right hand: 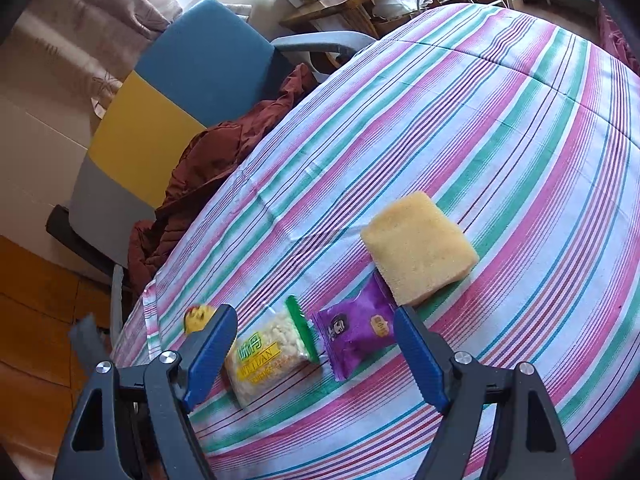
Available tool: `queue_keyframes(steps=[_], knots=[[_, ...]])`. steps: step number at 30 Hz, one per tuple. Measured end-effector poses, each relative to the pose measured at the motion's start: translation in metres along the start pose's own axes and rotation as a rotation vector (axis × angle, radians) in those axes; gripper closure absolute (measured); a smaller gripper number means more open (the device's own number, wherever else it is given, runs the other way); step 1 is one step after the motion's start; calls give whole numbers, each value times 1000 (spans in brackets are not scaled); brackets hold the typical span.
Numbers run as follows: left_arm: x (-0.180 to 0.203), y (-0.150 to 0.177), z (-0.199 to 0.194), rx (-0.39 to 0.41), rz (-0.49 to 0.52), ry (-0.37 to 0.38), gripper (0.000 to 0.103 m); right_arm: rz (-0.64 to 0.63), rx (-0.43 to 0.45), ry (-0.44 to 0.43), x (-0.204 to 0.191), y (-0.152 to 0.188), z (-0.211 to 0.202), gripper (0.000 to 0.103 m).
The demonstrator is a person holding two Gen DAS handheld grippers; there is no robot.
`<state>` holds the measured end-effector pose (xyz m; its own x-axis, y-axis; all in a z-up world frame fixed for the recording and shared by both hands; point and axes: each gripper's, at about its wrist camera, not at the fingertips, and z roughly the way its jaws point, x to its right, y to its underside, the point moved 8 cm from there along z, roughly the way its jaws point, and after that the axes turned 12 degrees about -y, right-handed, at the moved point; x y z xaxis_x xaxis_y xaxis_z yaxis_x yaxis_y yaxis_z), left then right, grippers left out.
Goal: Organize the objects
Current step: 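Grasp the yellow knitted hat with the left gripper while the right grasps the WEIDAN packet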
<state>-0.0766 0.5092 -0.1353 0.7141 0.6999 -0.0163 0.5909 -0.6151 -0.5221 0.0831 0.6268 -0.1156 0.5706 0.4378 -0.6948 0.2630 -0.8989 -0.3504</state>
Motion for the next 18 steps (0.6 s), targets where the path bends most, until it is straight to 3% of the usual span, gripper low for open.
queue_keyframes(steps=[5,11,14,18], knots=[[-4,63,-31,18,45,-10,54,67,23,-5,13,-4,-4,21],[5,114,-62,46,115,17,54,90,37,26,23,-5,-6,21],[2,126,-69,58,119,14,54,41,-30,16,12,2,8,21],[1,136,-74,97,153,-7,53,-117,-170,30,-16,25,37,27]])
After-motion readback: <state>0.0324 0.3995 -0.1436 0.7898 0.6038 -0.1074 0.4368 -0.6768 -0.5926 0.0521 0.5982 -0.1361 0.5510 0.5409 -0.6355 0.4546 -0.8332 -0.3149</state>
